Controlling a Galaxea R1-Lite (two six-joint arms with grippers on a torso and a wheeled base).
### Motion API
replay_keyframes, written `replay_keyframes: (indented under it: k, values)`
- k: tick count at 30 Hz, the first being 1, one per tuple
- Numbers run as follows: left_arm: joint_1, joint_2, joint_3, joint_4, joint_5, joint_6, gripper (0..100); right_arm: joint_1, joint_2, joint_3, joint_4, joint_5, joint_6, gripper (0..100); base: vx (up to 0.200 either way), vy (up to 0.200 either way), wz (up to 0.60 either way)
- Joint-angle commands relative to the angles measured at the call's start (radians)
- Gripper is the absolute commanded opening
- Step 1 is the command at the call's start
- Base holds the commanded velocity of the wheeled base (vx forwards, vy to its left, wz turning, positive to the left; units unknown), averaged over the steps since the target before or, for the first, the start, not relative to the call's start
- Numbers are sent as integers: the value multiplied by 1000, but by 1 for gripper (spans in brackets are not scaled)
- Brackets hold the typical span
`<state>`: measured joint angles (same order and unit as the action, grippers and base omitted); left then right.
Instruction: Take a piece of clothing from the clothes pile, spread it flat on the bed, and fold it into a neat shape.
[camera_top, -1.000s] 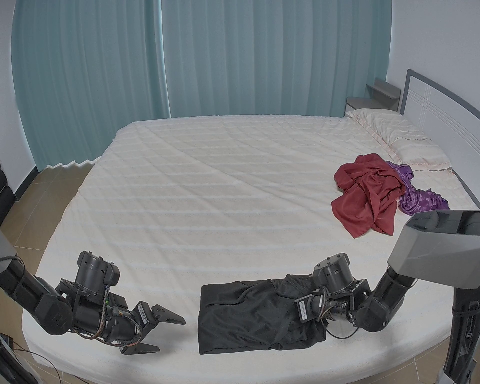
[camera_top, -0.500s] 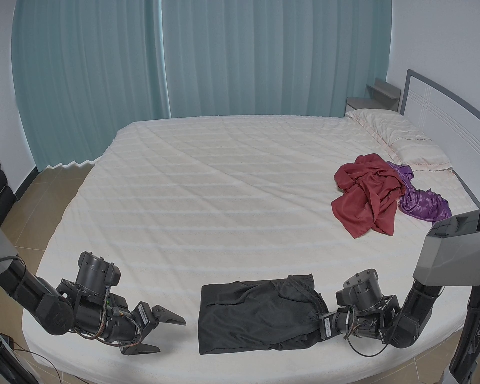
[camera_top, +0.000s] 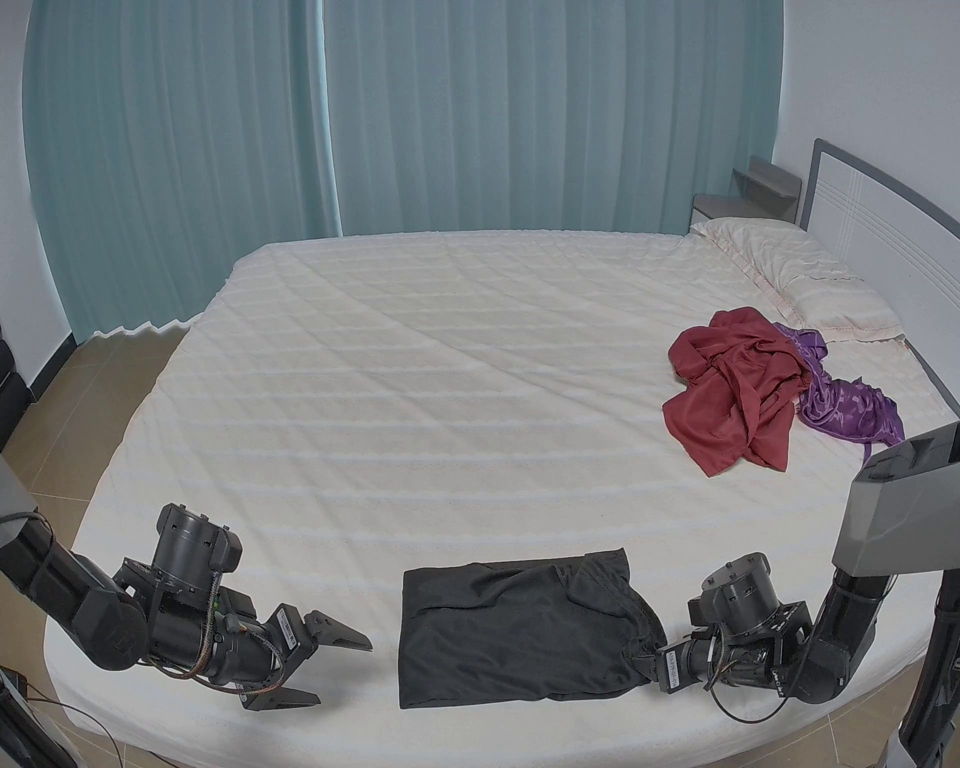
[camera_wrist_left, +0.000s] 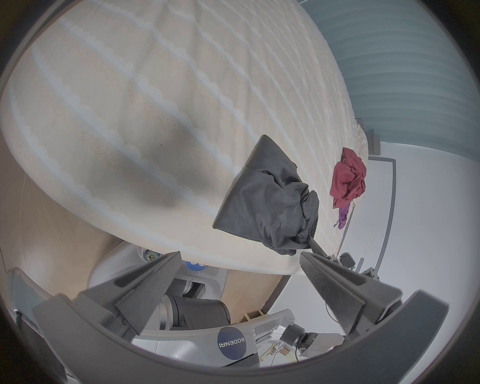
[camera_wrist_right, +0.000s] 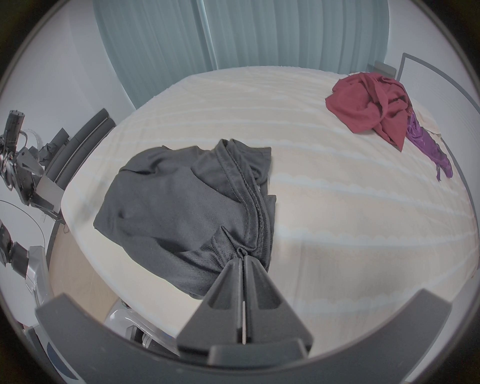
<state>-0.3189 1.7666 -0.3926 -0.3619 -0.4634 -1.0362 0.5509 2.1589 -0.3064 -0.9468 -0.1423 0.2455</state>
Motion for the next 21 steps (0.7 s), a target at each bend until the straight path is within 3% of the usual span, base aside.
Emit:
replay_keyframes:
  k: [1,3,6,21]
  values:
    - [0,2,0,0,0,-1,100,-22,-22,9,-20,1,0,100,0,0,0]
    - [-2,2,0,0,0,-1,100,-49,-36,-3,-61,13,9,100,0,0,0]
    - [0,2,0,0,0,-1,100,-75,-24,-122,-75,81,93,100,0,0,0]
    - [-2,4,1,0,0,13,100,-77,147,-422,63,167,106,100,0,0,0]
